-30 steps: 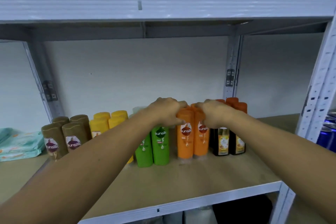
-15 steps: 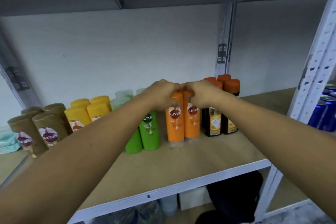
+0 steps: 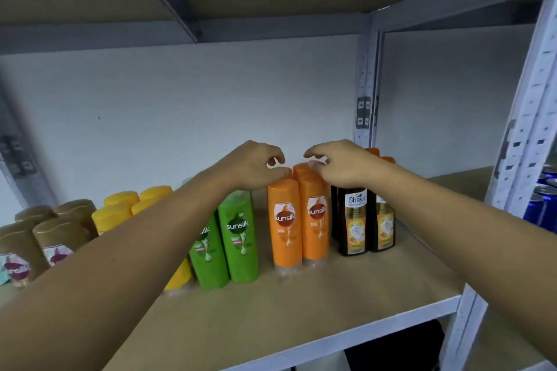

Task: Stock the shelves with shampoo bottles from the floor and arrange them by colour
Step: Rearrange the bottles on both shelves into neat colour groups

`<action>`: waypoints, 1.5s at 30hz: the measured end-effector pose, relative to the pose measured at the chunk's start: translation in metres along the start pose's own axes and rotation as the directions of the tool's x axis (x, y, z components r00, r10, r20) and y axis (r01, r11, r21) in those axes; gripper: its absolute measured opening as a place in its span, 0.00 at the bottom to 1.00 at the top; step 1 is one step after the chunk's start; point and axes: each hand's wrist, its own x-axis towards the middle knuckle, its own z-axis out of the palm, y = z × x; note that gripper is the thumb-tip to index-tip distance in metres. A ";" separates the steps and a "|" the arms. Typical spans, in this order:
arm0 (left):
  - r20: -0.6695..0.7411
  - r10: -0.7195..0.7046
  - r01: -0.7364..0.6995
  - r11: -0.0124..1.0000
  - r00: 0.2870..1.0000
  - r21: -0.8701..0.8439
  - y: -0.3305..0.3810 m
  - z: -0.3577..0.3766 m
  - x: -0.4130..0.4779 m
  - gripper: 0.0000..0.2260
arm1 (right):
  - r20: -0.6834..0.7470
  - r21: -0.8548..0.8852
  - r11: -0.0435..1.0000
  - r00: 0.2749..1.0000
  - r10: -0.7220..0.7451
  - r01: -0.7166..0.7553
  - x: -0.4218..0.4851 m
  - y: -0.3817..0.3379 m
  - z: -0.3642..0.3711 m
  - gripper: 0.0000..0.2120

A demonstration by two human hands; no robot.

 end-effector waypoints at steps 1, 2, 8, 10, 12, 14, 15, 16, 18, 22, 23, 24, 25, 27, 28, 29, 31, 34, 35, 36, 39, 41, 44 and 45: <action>0.000 -0.013 0.013 1.000 1.000 0.007 -0.002 -0.002 0.004 0.19 | -0.002 0.017 1.000 1.000 0.016 -0.015 0.003 -0.001 -0.004 0.20; 0.011 -0.033 0.033 0.999 0.999 0.015 -0.004 -0.002 0.009 0.19 | 0.003 0.034 0.999 0.999 0.035 -0.035 0.008 -0.003 -0.007 0.20; 0.192 -0.132 0.119 0.990 0.972 0.077 -0.005 0.005 0.052 0.25 | 0.169 0.086 0.982 0.973 0.154 -0.171 0.050 -0.011 -0.003 0.19; 0.237 -0.165 0.162 0.986 0.957 0.033 -0.003 0.010 0.058 0.25 | 0.243 0.133 0.956 0.944 0.224 -0.261 0.060 -0.011 0.006 0.18; 0.258 -0.165 0.167 0.986 0.952 0.014 -0.005 0.014 0.062 0.22 | 0.275 0.128 0.944 0.925 0.261 -0.304 0.067 -0.010 0.012 0.17; 0.244 -0.144 0.144 0.989 0.959 0.019 -0.007 0.018 0.063 0.20 | 0.272 0.109 0.948 0.926 0.261 -0.300 0.069 -0.008 0.013 0.17; 0.235 -0.135 0.135 0.991 0.962 0.019 -0.008 0.019 0.062 0.19 | 0.274 0.108 0.951 0.928 0.251 -0.290 0.069 -0.007 0.012 0.17; 0.230 -0.128 0.125 0.992 0.965 0.028 -0.009 0.019 0.062 0.20 | 0.277 0.106 0.956 0.932 0.236 -0.273 0.066 -0.006 0.010 0.17; 0.193 -0.102 0.085 0.992 0.976 0.091 -0.007 0.018 0.062 0.21 | 0.236 0.022 0.984 0.958 0.166 -0.176 0.058 0.000 -0.003 0.19; 0.074 0.010 -0.014 0.998 0.997 0.059 0.010 0.012 0.068 0.21 | 0.043 -0.054 0.998 0.999 0.024 -0.021 0.029 0.021 -0.038 0.17; 0.045 0.046 -0.048 0.998 0.998 0.036 0.019 0.012 0.071 0.20 | 0.016 -0.059 0.998 1.000 0.027 -0.026 0.021 0.031 -0.047 0.17; 0.022 0.082 -0.083 0.996 0.996 0.022 0.029 0.012 0.074 0.19 | 0.010 -0.079 0.996 0.999 0.045 -0.044 0.015 0.040 -0.055 0.17; 0.009 0.118 -0.118 0.993 0.993 0.015 0.040 0.013 0.077 0.18 | 0.021 -0.110 0.991 0.997 0.074 -0.071 0.009 0.050 -0.061 0.18; 0.028 0.183 -0.184 0.983 0.983 0.019 0.064 0.019 0.085 0.18 | 0.084 -0.180 0.972 0.982 0.167 -0.150 -0.002 0.069 -0.070 0.18; 0.055 0.204 -0.206 0.978 0.977 0.031 0.075 0.023 0.088 0.18 | 0.122 -0.210 0.960 0.969 0.215 -0.187 -0.008 0.078 -0.072 0.19; 0.078 0.219 -0.223 0.974 0.973 0.049 0.085 0.027 0.092 0.19 | 0.157 -0.226 0.950 0.954 0.255 -0.217 -0.012 0.087 -0.072 0.21; 0.104 0.228 -0.235 0.970 0.968 0.066 0.101 0.038 0.098 0.19 | 0.217 -0.171 0.953 0.934 0.284 -0.250 -0.019 0.101 -0.067 0.25; 0.097 0.234 -0.242 0.967 0.967 0.079 0.110 0.049 0.107 0.20 | 0.258 0.007 0.972 0.939 0.227 -0.236 -0.023 0.115 -0.054 0.25; 0.091 0.233 -0.241 0.967 0.968 0.086 0.110 0.051 0.108 0.20 | 0.241 0.049 0.971 0.946 0.215 -0.233 -0.023 0.119 -0.050 0.25; 0.086 0.233 -0.240 0.967 0.969 0.085 0.110 0.052 0.110 0.19 | 0.214 0.087 0.967 0.953 0.216 -0.238 -0.022 0.123 -0.046 0.25; 0.078 0.248 -0.252 0.967 0.966 0.049 0.108 0.052 0.110 0.18 | 0.159 0.187 0.950 0.962 0.223 -0.252 -0.020 0.133 -0.038 0.24; 0.075 0.261 -0.264 0.964 0.962 0.026 0.108 0.052 0.109 0.17 | 0.149 0.206 0.948 0.966 0.213 -0.241 -0.019 0.135 -0.036 0.24; 0.071 0.275 -0.277 0.961 0.959 0.015 0.107 0.052 0.108 0.17 | 0.137 0.192 0.953 0.968 0.211 -0.235 -0.018 0.137 -0.036 0.24; 0.072 0.275 -0.276 0.961 0.959 0.015 0.106 0.052 0.108 0.18 | 0.142 0.191 0.952 0.967 0.212 -0.237 -0.018 0.137 -0.037 0.25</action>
